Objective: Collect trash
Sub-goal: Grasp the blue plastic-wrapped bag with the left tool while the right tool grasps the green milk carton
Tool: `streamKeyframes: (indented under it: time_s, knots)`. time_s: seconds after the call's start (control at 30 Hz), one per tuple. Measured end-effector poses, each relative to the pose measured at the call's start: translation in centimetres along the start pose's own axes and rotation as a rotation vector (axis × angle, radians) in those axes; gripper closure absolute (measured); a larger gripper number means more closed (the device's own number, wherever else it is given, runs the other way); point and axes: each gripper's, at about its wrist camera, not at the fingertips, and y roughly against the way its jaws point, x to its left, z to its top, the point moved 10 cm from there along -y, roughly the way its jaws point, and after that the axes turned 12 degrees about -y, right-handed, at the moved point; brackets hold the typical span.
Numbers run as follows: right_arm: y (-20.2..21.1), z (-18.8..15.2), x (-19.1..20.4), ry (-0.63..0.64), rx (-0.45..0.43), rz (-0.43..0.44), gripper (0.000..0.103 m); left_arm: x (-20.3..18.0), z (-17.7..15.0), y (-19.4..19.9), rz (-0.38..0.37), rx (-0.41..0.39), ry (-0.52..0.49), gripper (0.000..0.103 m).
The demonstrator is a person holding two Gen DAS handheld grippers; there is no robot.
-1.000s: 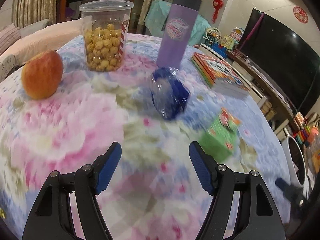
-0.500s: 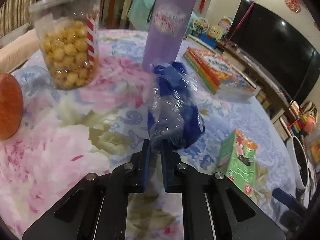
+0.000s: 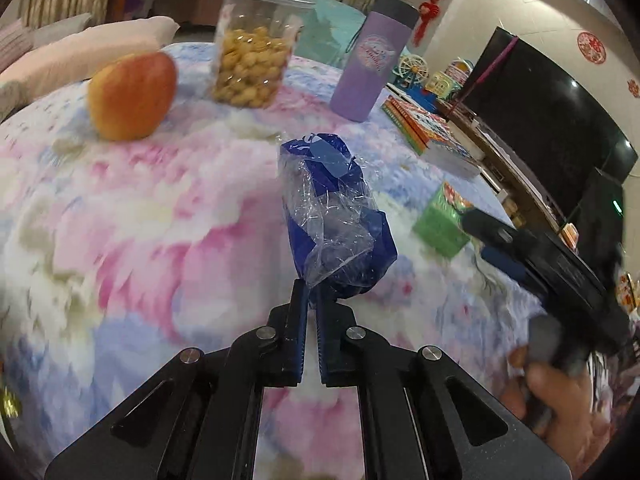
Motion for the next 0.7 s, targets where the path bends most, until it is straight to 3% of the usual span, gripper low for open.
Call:
streamKeyframes:
  time_s: [0.2, 0.3, 0.33, 0.37, 0.43, 0.53, 0.6, 0.7]
  knots:
    - [-3.2, 0.1, 0.3, 0.052, 0.01, -0.14, 0.001, -0.8, -0.7, 0.0, -0.002, 0.002, -0.023, 0.099]
    - [-2.9, 0.6, -0.2, 0.052, -0.018, -0.165, 0.01, -1.2, -0.8, 0.1, -0.007, 0.004, -0.029, 0.099]
    - [-2.7, 0.7, -0.5, 0.052, -0.02, -0.165, 0.026, -1.4, -0.8, 0.1, -0.012, 0.003, -0.03, 0.099]
    - [-2.4, 0.7, -0.8, 0.051, -0.016, -0.166, 0.048, -1.7, -0.9, 0.2, -0.018, 0.004, -0.032, 0.099]
    - [-1.7, 0.5, -1.6, 0.045, -0.002, -0.157, 0.071, -2.8, -1.0, 0.2, -0.034, 0.007, -0.045, 0.099]
    - [0.4, 0.2, -2.4, 0.05, 0.003, -0.121, 0.092, -4.7, -1.1, 0.3, -0.062, 0.001, -0.066, 0.099]
    - [2.3, -0.1, -3.3, 0.054, -0.001, -0.111, 0.092, -5.5, -1.0, 0.4, -0.06, -0.003, -0.069, 0.099]
    - [3.4, -0.2, -3.9, 0.01, 0.032, -0.047, 0.079, -6.0, -1.1, 0.8, -0.051, -0.014, -0.072, 0.099]
